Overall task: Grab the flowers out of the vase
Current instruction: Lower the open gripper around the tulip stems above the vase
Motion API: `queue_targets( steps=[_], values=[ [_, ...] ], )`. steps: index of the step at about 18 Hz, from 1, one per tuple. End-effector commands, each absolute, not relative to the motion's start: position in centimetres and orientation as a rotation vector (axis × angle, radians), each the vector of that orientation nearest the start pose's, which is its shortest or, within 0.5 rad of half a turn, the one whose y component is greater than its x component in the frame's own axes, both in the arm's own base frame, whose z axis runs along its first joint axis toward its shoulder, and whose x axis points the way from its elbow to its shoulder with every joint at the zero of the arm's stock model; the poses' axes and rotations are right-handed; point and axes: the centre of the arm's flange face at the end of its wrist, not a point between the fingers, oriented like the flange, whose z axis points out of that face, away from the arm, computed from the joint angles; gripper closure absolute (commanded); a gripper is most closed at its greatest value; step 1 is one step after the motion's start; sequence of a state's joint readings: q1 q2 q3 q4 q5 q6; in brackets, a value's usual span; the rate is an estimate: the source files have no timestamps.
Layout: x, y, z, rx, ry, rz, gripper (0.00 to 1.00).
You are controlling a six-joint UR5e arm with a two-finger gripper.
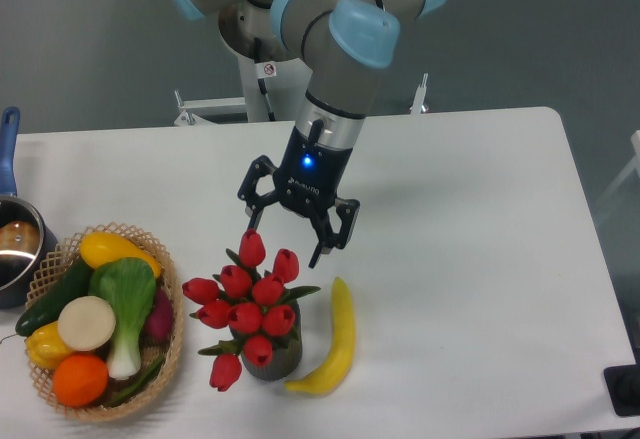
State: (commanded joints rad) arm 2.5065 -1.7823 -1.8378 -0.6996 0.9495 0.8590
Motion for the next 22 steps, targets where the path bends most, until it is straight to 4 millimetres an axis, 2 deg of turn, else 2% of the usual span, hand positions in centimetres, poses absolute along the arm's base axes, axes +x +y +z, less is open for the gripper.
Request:
queue_targets(
  steps=[8, 13, 22],
  values=[
    [-34.7, 50.1, 36.2, -2.410, 0.071, -0.108, 0.00],
    [-35.7, 52.1, 36.1, -2.404, 0.093, -0.106, 0.00],
    [-35.0, 53.2, 35.4, -2.406, 0.121, -0.121, 0.00]
  ],
)
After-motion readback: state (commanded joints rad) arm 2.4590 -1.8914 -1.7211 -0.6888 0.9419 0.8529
